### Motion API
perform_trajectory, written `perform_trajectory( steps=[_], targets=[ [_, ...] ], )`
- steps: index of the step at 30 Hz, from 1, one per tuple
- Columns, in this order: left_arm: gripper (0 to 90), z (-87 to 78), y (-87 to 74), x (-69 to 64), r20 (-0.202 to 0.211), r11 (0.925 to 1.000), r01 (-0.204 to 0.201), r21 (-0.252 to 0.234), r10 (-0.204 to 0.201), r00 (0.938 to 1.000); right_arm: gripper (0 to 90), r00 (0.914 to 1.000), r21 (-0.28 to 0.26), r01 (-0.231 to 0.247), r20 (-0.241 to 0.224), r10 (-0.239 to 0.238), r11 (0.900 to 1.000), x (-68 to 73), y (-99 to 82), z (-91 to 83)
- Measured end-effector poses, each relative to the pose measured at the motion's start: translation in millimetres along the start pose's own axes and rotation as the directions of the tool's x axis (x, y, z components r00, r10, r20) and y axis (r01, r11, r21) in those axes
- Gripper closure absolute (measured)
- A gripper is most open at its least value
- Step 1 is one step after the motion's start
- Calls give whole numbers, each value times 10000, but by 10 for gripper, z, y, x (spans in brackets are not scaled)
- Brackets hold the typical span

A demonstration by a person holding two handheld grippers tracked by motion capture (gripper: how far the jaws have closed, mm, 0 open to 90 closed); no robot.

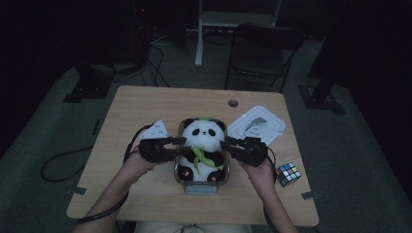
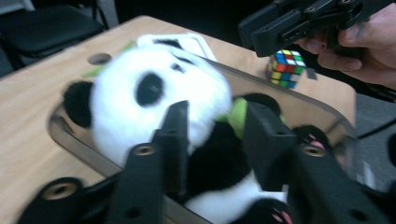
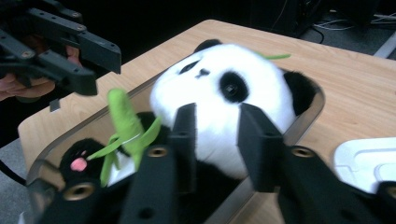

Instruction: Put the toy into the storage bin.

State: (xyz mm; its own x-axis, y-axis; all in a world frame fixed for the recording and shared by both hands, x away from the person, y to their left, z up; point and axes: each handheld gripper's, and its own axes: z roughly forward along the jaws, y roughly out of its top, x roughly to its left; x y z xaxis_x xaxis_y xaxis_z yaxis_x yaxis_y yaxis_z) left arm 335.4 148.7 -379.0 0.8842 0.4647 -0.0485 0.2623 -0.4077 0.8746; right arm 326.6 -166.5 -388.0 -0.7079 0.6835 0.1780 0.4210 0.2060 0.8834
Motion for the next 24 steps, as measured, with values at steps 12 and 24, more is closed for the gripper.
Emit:
perform_trajectory(
  steps=[12, 24],
  targets=[
    [780, 263, 136, 159, -475, 9993, 97, 362, -80, 9988, 805, 9999, 403, 19, -157, -13, 9992, -82, 166, 249],
    [782, 448, 77, 252, -740, 9959, 481, 764, -425, 9964, 900, 9999, 1105, 160, 18, -163, 9937, -63, 179, 570]
  ],
)
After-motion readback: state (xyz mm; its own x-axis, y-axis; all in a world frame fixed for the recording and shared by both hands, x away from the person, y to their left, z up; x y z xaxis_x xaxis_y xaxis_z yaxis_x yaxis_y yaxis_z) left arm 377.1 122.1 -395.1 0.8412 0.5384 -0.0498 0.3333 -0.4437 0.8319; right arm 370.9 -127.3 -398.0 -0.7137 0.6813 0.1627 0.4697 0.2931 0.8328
